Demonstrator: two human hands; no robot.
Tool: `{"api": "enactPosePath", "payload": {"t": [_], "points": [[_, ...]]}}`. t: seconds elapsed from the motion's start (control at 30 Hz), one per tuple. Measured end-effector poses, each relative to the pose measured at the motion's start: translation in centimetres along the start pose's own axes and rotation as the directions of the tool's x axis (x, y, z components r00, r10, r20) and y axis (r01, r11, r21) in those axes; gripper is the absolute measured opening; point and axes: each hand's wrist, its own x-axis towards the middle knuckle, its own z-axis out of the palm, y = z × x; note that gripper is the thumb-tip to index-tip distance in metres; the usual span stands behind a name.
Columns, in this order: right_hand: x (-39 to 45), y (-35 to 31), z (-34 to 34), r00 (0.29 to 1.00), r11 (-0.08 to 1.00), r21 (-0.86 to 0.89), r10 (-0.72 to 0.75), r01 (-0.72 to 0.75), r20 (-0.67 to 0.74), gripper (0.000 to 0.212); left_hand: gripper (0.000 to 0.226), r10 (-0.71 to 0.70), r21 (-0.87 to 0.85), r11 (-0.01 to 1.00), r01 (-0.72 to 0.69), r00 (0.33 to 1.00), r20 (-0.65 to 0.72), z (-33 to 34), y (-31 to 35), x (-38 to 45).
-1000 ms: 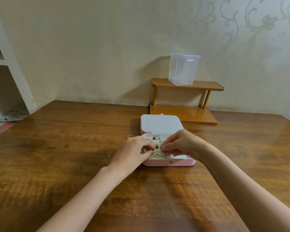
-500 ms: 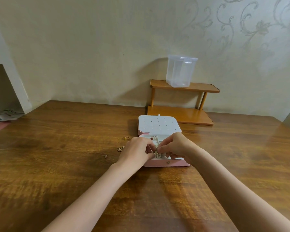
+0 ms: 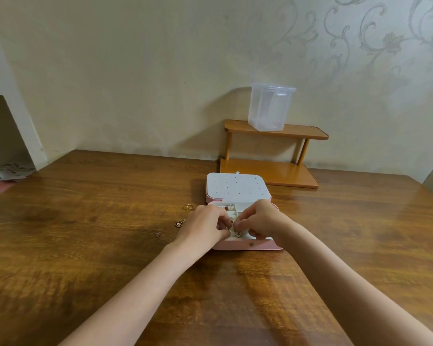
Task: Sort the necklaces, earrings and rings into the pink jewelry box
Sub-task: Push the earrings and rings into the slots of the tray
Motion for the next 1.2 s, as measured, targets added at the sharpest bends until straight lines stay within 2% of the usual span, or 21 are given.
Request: {"api": "enactPosePath", "payload": {"t": [0.13, 0.23, 0.43, 0.6, 0.83, 0.93, 1.0, 1.1, 1.2], "points": [[0.2, 0.2, 0.4, 0.998, 0.998, -0.032, -0.054, 0.052, -0.042, 0.011, 0.018, -0.004, -0.005, 1.0, 0.004, 1.0, 0.004, 0.0, 0.0, 0.0], [0.1, 0.3, -0.4, 0.995, 0.995, -0.006, -0.102, 0.102, 0.0, 0.008, 0.018, -0.003, 0.0, 1.0, 0.003, 1.0, 0.003, 0.0, 0.0, 0.0], [-0.1, 0.5, -1.2, 0.977, 0.968, -0.137, -0.202, 0.209, 0.063, 0.007, 0.018, -0.007, 0.009, 1.0, 0.007, 1.0, 0.008, 0.0, 0.1, -0.1], [-0.3, 0.6, 0.4, 0.97, 0.955, -0.203, -0.235, 0.218, -0.063, 0.012, 0.016, -0.008, 0.017, 1.0, 0.008, 1.0, 0.006, -0.2, 0.2, -0.2], [0.1, 0.8, 2.1, 0.958, 0.966, -0.235, -0.162, 0.105, -0.237, 0.016, 0.016, 0.004, 0.038, 0.999, -0.005, 1.0, 0.014, -0.3, 0.3, -0.2], [0.3, 0.7, 2.8, 0.941, 0.955, -0.282, -0.178, 0.094, -0.287, 0.017, 0.016, 0.001, 0.046, 0.999, -0.002, 1.0, 0.017, -0.4, 0.4, -0.2], [0.1, 0.6, 2.7, 0.942, 0.946, -0.307, -0.193, 0.104, -0.275, 0.016, 0.016, -0.007, 0.043, 0.999, 0.006, 1.0, 0.016, -0.3, 0.4, -0.2], [-0.4, 0.7, 1.0, 0.965, 0.969, -0.2, -0.185, 0.147, -0.187, 0.009, 0.016, -0.002, 0.035, 0.999, 0.001, 1.0, 0.013, -0.3, 0.3, -0.1], [-0.8, 0.9, -0.9, 0.95, 0.937, -0.224, -0.297, 0.269, -0.098, 0.008, 0.016, 0.006, 0.039, 0.999, -0.006, 1.0, 0.009, -0.2, 0.2, -0.1]]}}
